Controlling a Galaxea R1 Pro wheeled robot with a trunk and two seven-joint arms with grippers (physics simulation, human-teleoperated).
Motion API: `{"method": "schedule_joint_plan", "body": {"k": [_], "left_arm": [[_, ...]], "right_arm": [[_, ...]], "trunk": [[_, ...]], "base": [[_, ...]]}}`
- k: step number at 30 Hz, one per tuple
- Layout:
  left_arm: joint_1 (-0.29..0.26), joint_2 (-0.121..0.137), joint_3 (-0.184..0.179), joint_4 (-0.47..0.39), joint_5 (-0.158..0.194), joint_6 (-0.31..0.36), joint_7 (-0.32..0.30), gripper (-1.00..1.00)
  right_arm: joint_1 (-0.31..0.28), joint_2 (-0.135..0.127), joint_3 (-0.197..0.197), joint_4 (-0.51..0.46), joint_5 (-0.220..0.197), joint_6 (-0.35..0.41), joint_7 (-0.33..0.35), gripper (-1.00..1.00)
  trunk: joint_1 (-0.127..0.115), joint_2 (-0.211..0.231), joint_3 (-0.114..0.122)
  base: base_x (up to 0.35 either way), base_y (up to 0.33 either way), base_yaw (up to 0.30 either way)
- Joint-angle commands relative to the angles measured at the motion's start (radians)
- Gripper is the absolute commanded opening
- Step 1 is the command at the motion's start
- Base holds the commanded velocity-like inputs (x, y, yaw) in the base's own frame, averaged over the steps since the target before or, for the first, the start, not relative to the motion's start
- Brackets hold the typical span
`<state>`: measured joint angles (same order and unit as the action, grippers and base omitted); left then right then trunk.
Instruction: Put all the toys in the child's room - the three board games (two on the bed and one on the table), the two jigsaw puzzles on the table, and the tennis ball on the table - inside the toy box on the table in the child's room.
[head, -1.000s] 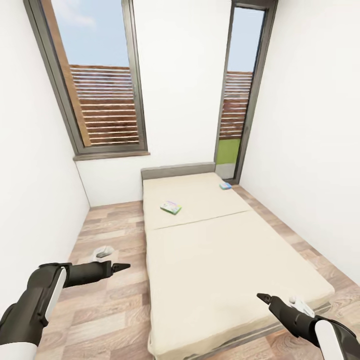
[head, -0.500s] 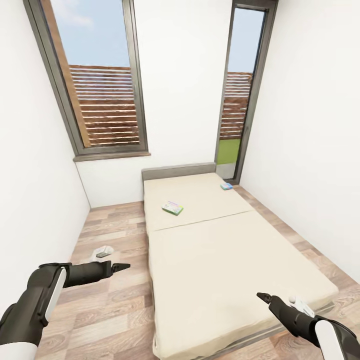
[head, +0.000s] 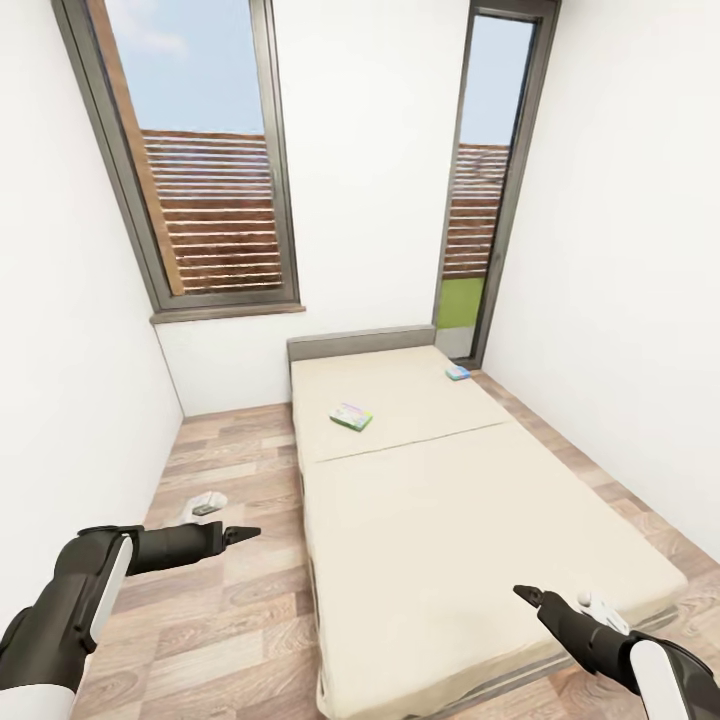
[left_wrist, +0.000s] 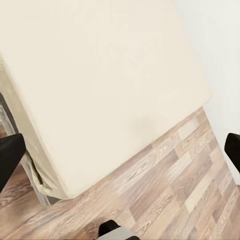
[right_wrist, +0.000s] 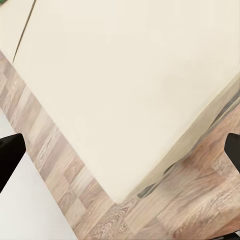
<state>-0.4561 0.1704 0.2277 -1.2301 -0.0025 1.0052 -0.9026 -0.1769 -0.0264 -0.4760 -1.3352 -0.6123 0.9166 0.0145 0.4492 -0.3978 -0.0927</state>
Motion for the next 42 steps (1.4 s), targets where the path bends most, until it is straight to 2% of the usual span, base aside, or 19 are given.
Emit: {"method": "schedule_joint_plan", "body": {"k": [1,22,42], "left_arm": [[-0.001,0.000,0.001,0.000,-0.001,0.007,-0.004,1.00],[-0.001,0.000,0.001,0.000,-0.001,0.007,-0.004,1.00],[-0.001,0.000,0.001,0.000,-0.001,0.007,-0.004,1.00]], "right_arm": [[-0.001,0.000,-0.001,-0.001,0.000,0.005,0.001,1.00],[-0.001,0.000,0.000,-0.001,-0.001,0.005,0.001,1.00],[-0.001,0.000,0.002,-0.001,-0.001,0.005,0.002,1.00]], "trunk": [[0.001,-0.002,-0.002],[0.001,-0.002,-0.002],[0.001,-0.002,-0.002]], "base": [[0.090,0.140,0.000],[0.107,0.128,0.000],[0.023,0.039,0.000]]}}
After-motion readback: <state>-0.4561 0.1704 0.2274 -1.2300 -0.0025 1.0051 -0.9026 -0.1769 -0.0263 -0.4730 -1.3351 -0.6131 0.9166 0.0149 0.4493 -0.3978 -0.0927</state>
